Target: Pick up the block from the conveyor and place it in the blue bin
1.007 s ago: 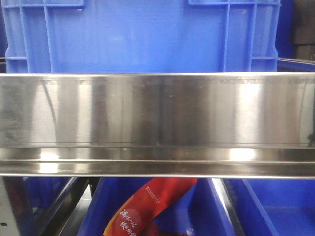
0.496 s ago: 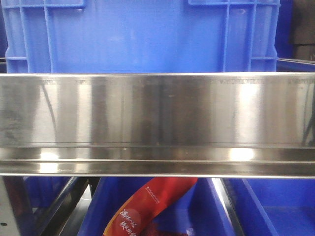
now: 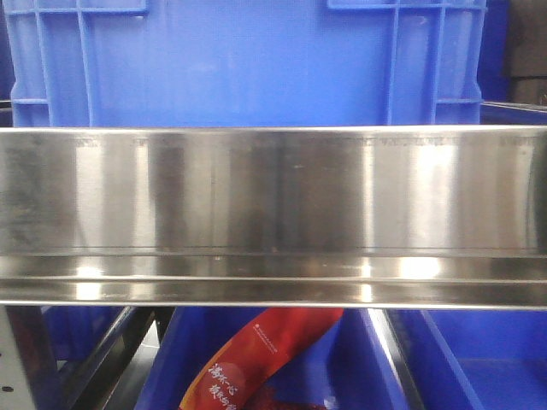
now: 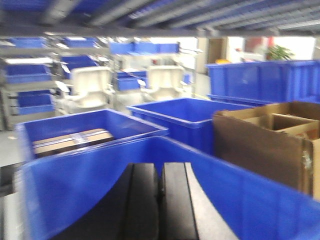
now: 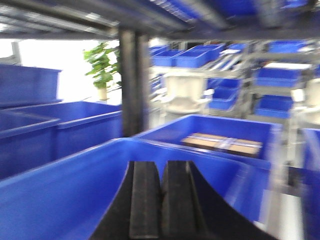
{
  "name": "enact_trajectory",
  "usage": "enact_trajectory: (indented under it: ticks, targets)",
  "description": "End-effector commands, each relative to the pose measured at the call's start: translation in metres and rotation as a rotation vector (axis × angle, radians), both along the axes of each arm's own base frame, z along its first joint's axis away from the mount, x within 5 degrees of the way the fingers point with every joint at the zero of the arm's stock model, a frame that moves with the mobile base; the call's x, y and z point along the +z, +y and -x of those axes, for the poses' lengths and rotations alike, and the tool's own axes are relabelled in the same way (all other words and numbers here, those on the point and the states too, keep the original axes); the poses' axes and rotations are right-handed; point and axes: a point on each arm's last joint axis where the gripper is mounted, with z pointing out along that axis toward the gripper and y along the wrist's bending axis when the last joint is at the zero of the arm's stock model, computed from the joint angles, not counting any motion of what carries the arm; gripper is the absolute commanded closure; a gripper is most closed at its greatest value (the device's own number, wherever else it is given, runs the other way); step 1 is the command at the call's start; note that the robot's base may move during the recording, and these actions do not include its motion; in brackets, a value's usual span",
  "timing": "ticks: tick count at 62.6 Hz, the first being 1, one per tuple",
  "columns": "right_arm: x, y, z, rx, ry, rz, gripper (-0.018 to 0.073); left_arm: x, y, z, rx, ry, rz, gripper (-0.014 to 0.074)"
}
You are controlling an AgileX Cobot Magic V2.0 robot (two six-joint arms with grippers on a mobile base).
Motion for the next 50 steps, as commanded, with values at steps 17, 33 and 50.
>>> enact_trajectory:
  ticks: [17,33,50]
  targets:
    - [-0.078,-0.044,0.058,-0.145,0.061,0.026,0.0721,-0.096,0.050,0.064,0.127,0.083,0.058,0.0708]
    - [-0.115,-0.052,0.092,-0.133,0.058,0.027,0.0721,-0.147,0.069,0.105,0.168,0.008,0.093,0.0708]
    - [-0.117,-0.054,0.106,-0.116,0.067,0.035,0.0721,-0.151,0.077,0.130,0.161,-0.123,0.148,0.0708]
